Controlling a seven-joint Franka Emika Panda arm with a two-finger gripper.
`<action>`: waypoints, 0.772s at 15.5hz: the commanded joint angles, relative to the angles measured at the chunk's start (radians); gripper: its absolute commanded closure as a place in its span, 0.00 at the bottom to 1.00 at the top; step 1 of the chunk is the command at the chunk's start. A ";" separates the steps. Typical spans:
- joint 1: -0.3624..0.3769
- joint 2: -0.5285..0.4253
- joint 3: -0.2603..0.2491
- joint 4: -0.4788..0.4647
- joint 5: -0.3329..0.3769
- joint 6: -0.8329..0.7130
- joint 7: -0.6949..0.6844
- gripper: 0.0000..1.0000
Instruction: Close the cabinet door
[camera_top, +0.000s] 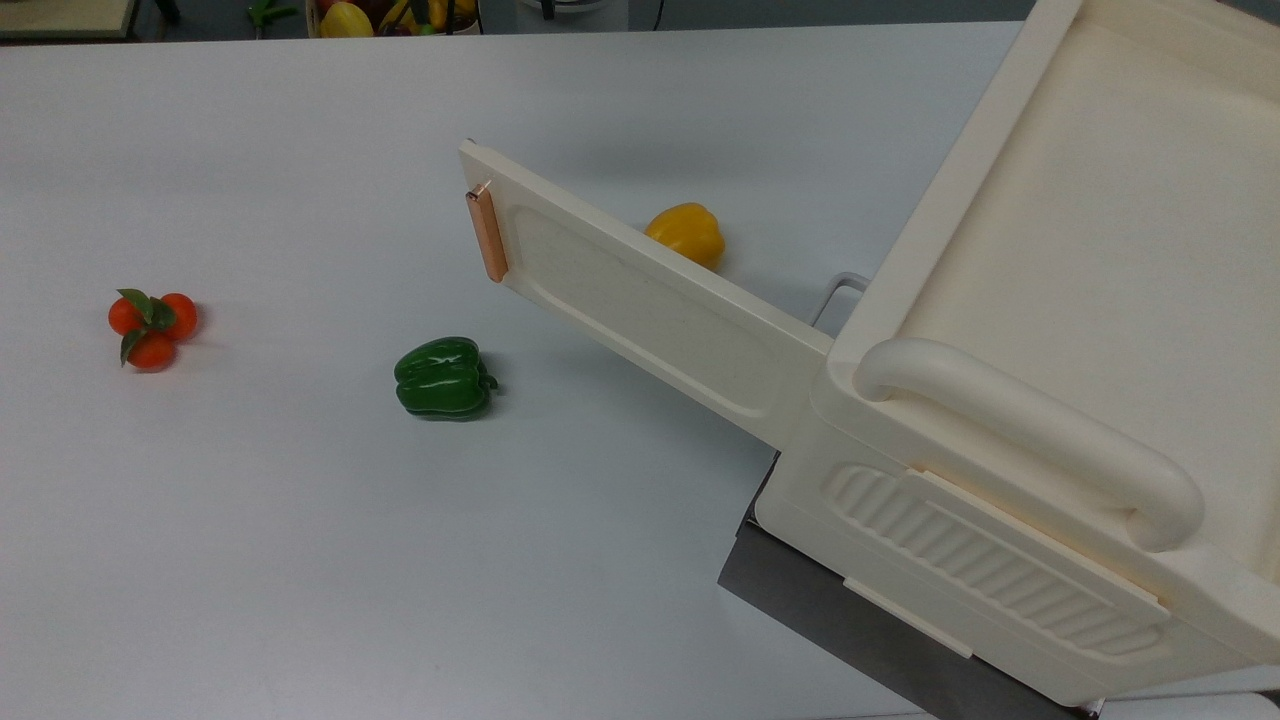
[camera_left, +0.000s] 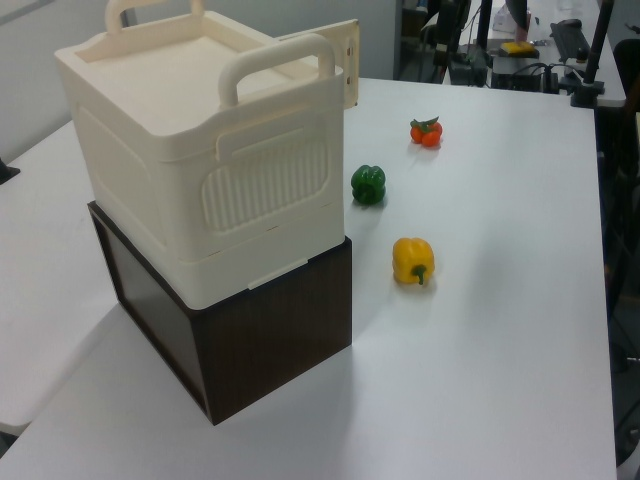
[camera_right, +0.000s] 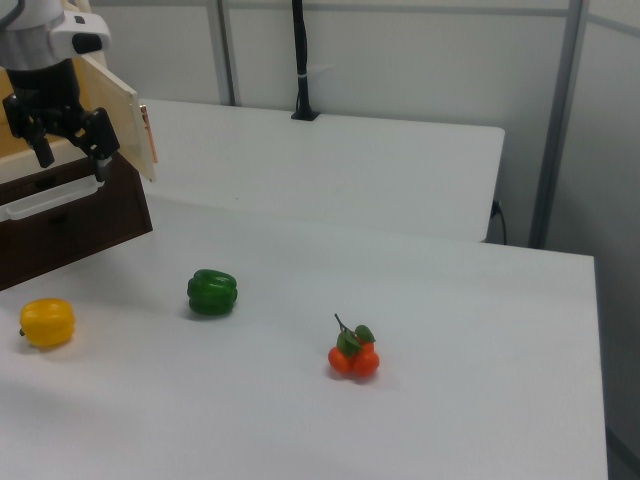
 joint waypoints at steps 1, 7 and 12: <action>0.003 -0.022 -0.007 -0.020 -0.004 0.021 0.023 0.00; 0.002 -0.021 -0.007 -0.020 -0.001 0.023 0.014 0.00; 0.002 -0.019 -0.007 -0.019 0.000 0.024 -0.026 0.53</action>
